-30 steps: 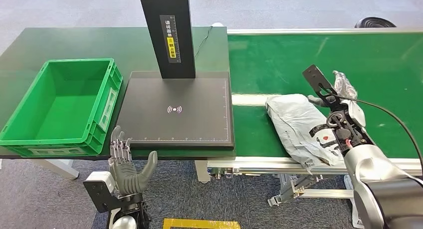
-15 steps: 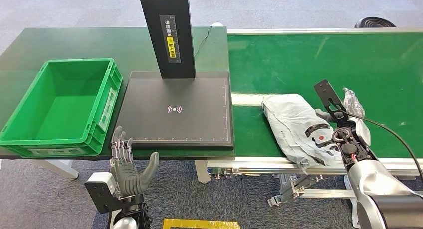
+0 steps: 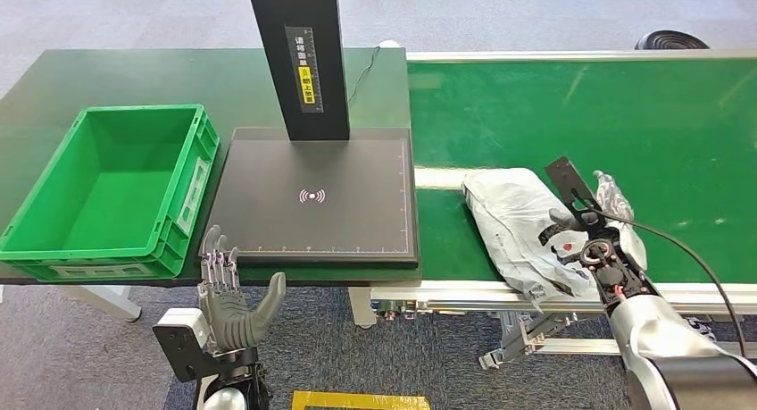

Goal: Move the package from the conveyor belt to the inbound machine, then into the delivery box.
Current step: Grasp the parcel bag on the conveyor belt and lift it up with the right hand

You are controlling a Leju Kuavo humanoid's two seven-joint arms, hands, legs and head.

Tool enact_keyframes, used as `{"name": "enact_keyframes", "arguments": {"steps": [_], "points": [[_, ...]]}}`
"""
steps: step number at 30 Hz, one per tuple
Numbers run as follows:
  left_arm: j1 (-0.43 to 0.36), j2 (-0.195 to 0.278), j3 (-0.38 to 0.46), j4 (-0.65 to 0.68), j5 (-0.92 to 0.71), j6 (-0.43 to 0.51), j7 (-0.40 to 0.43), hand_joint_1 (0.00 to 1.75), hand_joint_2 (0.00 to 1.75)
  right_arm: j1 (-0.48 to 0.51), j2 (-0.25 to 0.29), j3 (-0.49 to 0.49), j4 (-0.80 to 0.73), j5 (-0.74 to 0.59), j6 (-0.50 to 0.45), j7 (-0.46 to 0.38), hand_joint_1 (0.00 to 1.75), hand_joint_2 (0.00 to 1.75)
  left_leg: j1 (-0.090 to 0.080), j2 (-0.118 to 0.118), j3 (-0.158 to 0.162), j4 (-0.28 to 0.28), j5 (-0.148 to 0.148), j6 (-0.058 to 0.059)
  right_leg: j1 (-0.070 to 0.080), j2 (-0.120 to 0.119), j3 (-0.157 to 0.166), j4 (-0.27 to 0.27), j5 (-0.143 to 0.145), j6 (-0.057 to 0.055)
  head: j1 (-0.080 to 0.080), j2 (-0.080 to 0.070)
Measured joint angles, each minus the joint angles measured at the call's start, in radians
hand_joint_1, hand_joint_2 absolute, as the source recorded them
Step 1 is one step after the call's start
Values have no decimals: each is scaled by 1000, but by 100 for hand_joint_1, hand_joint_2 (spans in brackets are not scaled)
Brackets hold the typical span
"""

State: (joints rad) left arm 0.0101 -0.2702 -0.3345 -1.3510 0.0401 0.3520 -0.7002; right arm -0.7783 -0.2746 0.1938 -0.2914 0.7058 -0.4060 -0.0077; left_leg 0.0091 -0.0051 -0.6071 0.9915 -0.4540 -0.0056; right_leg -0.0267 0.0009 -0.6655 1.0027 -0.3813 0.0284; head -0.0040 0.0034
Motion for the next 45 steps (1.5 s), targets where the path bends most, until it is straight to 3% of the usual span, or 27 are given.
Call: {"name": "enact_keyframes", "arguments": {"steps": [13, 27, 31, 33, 34, 38, 45], "points": [[-1, 0, 0, 11, 1, 16, 0, 0, 175, 106, 110, -17, 3, -13, 23, 9, 0, 175, 0, 0, 0, 0, 0, 0, 0, 0, 0, 0, 0, 0, 0, 0], [-1, -3, 7, 15, 0, 28, 0, 0, 175, 135, 154, -48, 6, -6, 39, 13, 0, 175, 0, 0, 1, 0, 0, 0, 0, 0, 0, 0, 0, 0, 0, 0], [0, -4, 9, 15, -1, 28, 0, 0, 175, 139, 161, -56, 7, -7, 47, 4, 101, 175, 0, 0, 1, 0, 0, 0, 0, 0, 0, 0, 0, 0, 0, 0], [0, -4, 9, 15, -3, 28, 0, 0, 175, 141, 163, -62, 7, -7, 53, -1, 101, 175, 0, 0, 1, 0, 0, 0, 0, 0, 0, 0, 0, 0, 0, 0], [0, -4, 9, 15, -4, 28, 0, 0, 175, 142, 164, -65, 7, -8, 54, -3, 110, 175, 0, 0, 1, 0, 0, 0, 0, 0, 0, 0, 0, 0, 0, 0], [0, -5, 10, 15, -5, 28, 0, 0, 175, 142, 165, -72, 7, -8, 55, -9, 164, 175, 0, 0, 1, 0, 0, 0, 0, 0, 0, 0, 0, 0, 0, 0], [3, -7, 20, 15, -6, 28, 0, 0, 175, 140, 167, -90, 7, 0, 52, -26, 166, 175, 0, 0, 2, 0, 0, 0, 0, 0, 1, 0, 0, 0, 0, 0]]}}
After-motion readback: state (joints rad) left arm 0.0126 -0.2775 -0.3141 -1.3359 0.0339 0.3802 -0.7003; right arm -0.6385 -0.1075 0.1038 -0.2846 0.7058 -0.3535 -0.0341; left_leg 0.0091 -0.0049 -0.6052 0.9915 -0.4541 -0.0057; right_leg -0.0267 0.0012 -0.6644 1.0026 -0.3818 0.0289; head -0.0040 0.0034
